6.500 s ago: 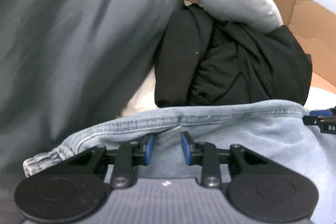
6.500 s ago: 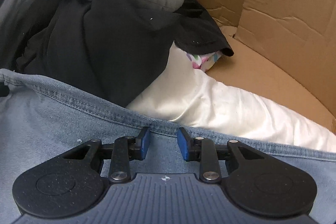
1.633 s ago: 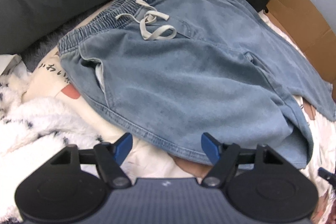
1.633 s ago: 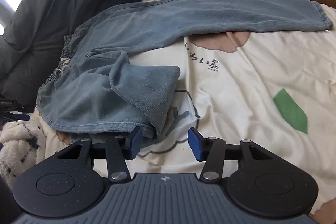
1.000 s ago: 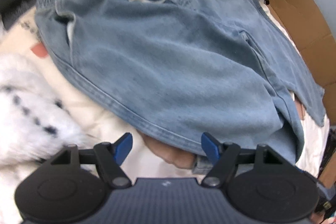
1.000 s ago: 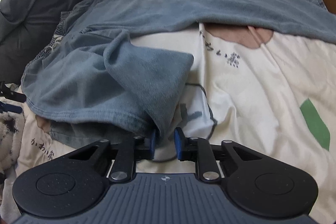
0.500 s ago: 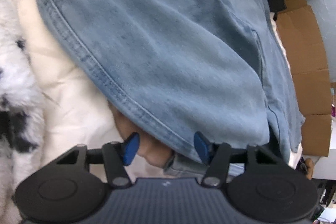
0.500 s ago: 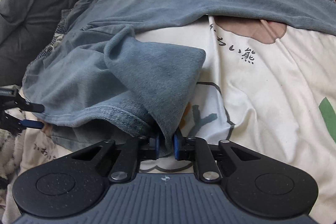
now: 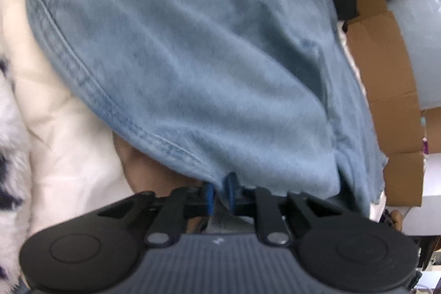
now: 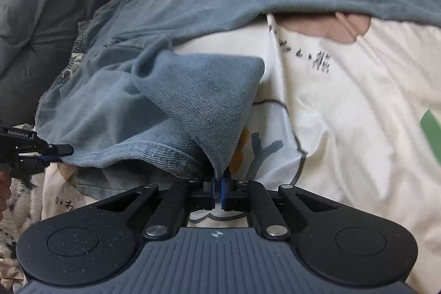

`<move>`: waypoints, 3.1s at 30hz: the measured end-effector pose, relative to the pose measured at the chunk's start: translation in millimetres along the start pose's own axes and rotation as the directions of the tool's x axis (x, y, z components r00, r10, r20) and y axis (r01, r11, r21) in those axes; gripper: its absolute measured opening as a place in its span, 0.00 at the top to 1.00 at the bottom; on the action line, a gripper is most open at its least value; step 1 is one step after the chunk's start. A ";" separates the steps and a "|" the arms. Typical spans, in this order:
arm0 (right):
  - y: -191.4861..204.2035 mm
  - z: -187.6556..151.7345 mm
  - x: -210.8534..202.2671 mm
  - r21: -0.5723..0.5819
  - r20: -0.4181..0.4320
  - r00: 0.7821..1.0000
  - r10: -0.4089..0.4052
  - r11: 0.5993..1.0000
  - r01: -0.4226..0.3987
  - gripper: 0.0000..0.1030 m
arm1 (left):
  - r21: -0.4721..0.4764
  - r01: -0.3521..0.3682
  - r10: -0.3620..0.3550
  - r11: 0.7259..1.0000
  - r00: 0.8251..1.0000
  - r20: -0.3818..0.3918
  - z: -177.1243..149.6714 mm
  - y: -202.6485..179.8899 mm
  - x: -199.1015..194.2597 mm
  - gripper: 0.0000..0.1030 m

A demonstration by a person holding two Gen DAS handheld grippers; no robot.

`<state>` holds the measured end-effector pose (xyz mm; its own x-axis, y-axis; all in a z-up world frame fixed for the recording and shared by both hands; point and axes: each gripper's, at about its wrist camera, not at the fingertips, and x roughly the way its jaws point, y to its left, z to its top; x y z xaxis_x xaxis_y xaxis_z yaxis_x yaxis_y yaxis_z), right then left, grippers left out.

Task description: Fold clothes

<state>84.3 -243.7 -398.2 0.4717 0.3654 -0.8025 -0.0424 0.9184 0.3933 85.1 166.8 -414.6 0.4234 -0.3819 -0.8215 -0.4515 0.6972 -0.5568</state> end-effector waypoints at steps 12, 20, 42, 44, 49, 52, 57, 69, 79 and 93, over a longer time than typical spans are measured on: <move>-4.2 40.7 -75.3 -0.071 0.078 0.995 -0.055 0.996 0.061 1.00 | 0.028 0.033 -0.037 0.999 0.990 0.140 19.9 -16.0 -35.6 0.96; -20.1 74.1 -111.9 -0.154 0.094 0.989 -0.117 0.979 0.131 1.00 | 0.030 0.033 -0.037 0.999 0.984 0.174 31.2 -21.4 -45.0 0.96; -52.8 165.3 -43.0 -0.163 0.080 0.971 -0.225 0.958 0.236 0.75 | 0.016 0.008 -0.011 1.000 0.981 0.192 58.6 -19.5 -49.2 0.96; -52.3 160.4 -46.8 -0.159 0.086 0.972 -0.220 0.960 0.231 0.62 | 0.021 0.004 -0.008 1.000 0.983 0.186 61.9 -19.5 -49.0 0.96; -53.0 141.2 -62.0 -0.125 0.098 0.977 -0.188 0.972 0.199 0.60 | 0.032 -0.018 0.012 0.999 0.985 0.173 63.3 -22.6 -46.9 0.96; -55.3 124.5 -69.7 -0.074 0.102 0.981 -0.168 0.982 0.176 0.60 | 0.029 -0.026 0.021 0.999 0.985 0.170 64.4 -23.7 -46.2 0.96; -58.7 79.7 -71.2 -0.010 0.076 0.988 -0.132 0.991 0.133 0.60 | 0.039 -0.031 0.024 0.999 0.985 0.168 65.9 -25.3 -46.2 0.96; -50.3 1.1 -43.3 0.050 0.010 0.998 -0.054 0.997 0.053 0.60 | 0.027 -0.034 0.028 0.999 0.984 0.177 62.9 -24.8 -41.8 0.96; -36.1 -20.2 -5.7 0.051 -0.040 0.998 -0.040 0.998 0.042 0.60 | 0.036 -0.046 0.040 0.998 0.987 0.156 61.2 -21.5 -37.9 0.96; -38.1 -11.1 -66.2 0.006 -0.057 0.990 -0.127 0.992 0.128 0.90 | 0.084 -0.036 0.026 0.996 0.992 0.121 55.7 -28.0 -47.1 0.96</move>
<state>44.9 -301.2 -365.0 0.4220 0.2538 -0.8703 0.0233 0.9567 0.2903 121.5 199.0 -353.5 0.5038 -0.2875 -0.8146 -0.3990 0.7589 -0.5146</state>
